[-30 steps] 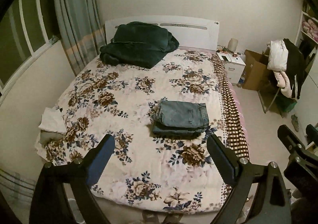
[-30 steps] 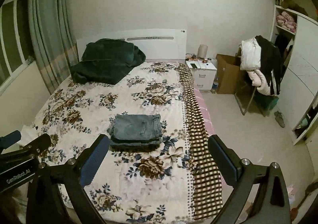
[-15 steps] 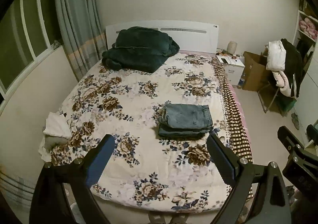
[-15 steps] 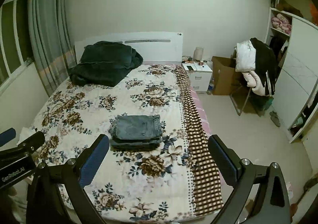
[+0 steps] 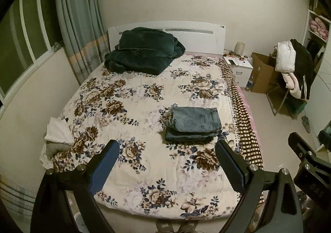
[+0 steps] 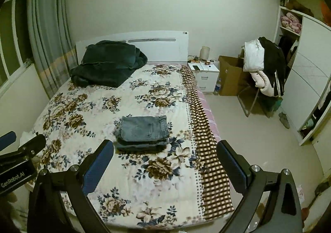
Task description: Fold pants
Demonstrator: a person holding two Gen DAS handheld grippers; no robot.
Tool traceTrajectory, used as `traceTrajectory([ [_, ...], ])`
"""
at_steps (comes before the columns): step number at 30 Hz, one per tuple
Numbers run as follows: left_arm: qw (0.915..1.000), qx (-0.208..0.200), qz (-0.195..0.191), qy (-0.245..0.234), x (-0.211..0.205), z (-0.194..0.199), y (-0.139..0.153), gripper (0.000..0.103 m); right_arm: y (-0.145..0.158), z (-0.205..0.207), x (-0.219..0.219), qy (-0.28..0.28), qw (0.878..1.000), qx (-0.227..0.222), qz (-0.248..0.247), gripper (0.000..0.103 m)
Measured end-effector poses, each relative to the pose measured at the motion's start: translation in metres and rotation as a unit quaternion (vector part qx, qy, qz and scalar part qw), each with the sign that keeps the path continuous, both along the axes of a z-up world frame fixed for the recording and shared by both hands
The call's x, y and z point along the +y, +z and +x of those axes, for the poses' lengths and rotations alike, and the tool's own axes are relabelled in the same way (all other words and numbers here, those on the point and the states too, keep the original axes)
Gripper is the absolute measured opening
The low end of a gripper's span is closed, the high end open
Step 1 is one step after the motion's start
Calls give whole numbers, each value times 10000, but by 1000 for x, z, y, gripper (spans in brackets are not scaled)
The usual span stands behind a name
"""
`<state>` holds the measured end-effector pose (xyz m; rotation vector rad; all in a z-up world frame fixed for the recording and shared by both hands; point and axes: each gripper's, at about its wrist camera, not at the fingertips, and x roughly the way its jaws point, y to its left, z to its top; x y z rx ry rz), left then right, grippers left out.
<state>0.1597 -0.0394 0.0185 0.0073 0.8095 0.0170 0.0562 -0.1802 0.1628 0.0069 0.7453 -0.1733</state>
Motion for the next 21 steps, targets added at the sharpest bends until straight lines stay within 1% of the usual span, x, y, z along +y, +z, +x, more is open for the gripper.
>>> traceTrajectory([
  [3, 10000, 17, 5, -9, 1, -2, -2, 95, -2, 4, 3, 76, 9999, 77, 18, 101],
  [11, 10000, -12, 85, 9, 1, -1, -5, 95, -3, 9, 5, 163, 9998, 93, 31, 102],
  [21, 10000, -1, 25, 19, 3, 2, -6, 95, -5, 12, 5, 163, 9998, 98, 48, 102],
])
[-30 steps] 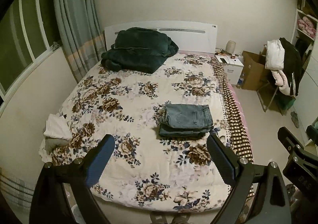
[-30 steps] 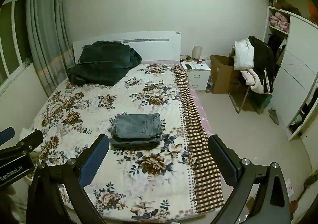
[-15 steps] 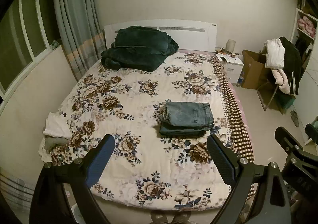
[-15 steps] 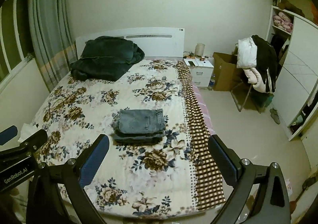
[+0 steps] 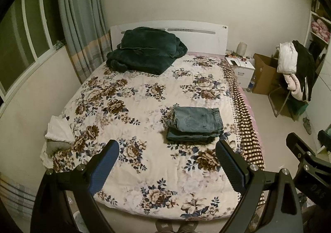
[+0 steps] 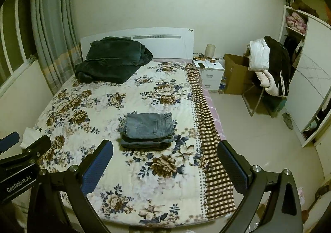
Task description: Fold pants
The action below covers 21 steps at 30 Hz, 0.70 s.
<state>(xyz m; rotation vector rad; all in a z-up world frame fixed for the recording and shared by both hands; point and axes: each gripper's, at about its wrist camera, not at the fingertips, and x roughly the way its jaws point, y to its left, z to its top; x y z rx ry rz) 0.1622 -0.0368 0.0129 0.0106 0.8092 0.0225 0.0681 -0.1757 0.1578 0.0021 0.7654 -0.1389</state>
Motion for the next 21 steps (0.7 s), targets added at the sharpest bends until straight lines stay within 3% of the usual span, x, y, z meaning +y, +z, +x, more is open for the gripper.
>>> traceTrajectory([
  [21, 10000, -15, -36, -7, -1, -1, 4, 95, -4, -5, 1, -32, 10000, -14, 43, 102],
])
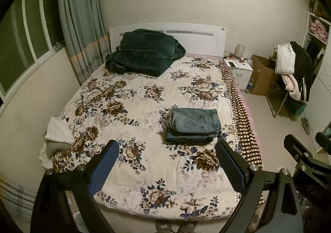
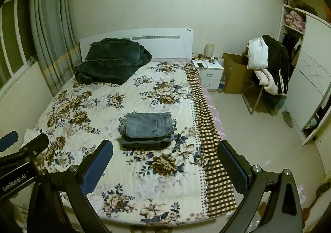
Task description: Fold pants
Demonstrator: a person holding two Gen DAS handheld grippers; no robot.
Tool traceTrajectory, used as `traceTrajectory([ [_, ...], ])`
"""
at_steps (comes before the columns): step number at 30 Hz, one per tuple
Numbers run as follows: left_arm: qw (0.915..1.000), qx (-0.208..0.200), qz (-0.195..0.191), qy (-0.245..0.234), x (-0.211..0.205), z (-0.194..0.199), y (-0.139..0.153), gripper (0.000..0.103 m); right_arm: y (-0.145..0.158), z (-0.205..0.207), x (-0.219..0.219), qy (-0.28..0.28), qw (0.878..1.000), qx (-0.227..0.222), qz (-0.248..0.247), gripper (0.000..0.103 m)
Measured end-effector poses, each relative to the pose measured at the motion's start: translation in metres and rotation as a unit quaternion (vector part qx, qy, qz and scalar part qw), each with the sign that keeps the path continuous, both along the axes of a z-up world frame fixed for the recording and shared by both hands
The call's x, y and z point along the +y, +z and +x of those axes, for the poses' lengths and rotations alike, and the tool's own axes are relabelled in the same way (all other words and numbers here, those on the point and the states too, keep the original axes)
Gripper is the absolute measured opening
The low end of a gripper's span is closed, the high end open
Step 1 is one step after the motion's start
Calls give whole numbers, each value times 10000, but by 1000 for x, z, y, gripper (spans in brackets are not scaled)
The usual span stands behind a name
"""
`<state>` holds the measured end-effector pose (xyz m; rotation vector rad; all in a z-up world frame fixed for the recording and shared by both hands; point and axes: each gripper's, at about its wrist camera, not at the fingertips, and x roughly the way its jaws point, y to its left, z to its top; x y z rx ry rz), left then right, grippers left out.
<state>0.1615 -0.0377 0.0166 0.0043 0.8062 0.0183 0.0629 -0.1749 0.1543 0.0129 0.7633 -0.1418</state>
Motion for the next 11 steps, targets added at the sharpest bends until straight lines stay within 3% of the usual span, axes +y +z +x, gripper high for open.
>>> traceTrajectory([
  [11, 10000, 27, 14, 14, -2, -3, 2, 95, -1, -4, -1, -16, 10000, -20, 6, 103],
])
